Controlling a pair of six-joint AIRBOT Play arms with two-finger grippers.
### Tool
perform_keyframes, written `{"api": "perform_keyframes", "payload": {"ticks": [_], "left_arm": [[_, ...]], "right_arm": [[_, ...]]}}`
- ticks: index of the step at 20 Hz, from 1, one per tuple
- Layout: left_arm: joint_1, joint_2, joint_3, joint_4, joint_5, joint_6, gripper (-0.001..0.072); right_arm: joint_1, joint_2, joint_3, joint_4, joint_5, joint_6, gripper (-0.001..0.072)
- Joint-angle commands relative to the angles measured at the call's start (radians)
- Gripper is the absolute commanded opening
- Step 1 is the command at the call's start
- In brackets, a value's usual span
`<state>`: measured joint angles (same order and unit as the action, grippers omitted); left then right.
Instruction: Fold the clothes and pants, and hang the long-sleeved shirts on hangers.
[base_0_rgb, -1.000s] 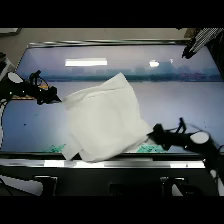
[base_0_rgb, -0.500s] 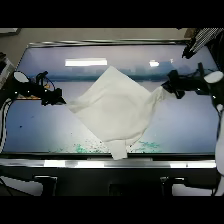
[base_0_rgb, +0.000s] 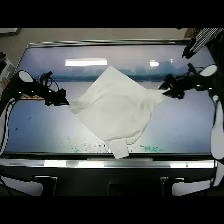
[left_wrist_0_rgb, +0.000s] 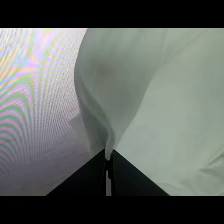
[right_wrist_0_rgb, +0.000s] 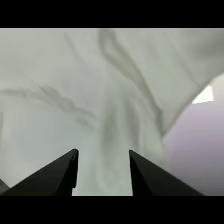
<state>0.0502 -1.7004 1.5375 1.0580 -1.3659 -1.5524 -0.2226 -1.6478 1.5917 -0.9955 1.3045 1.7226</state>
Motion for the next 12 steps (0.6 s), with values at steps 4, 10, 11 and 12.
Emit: {"api": "perform_keyframes", "payload": {"ticks": [4,10,11,12], "left_arm": [[0.002,0.001,0.0,0.001,-0.003,-0.003,0.0012],[0.002,0.001,0.0,0.001,-0.004,-0.003,0.0012],[0.002,0.001,0.0,0.001,-0.004,-0.003,0.0012],[0.002,0.001,0.0,0.001,-0.004,-0.003,0.0012]], "right_arm": [[-0.097,0.373,-0.446,-0.077,0.14,-0.085,0.06],[0.103,0.701,-1.097,0.241,-0.208,-0.048,0.0596],[0.175,0.716,-1.148,0.263,-0.264,-0.019,0.0596],[0.247,0.715,-1.175,0.27,-0.316,0.016,0.0596]]}}
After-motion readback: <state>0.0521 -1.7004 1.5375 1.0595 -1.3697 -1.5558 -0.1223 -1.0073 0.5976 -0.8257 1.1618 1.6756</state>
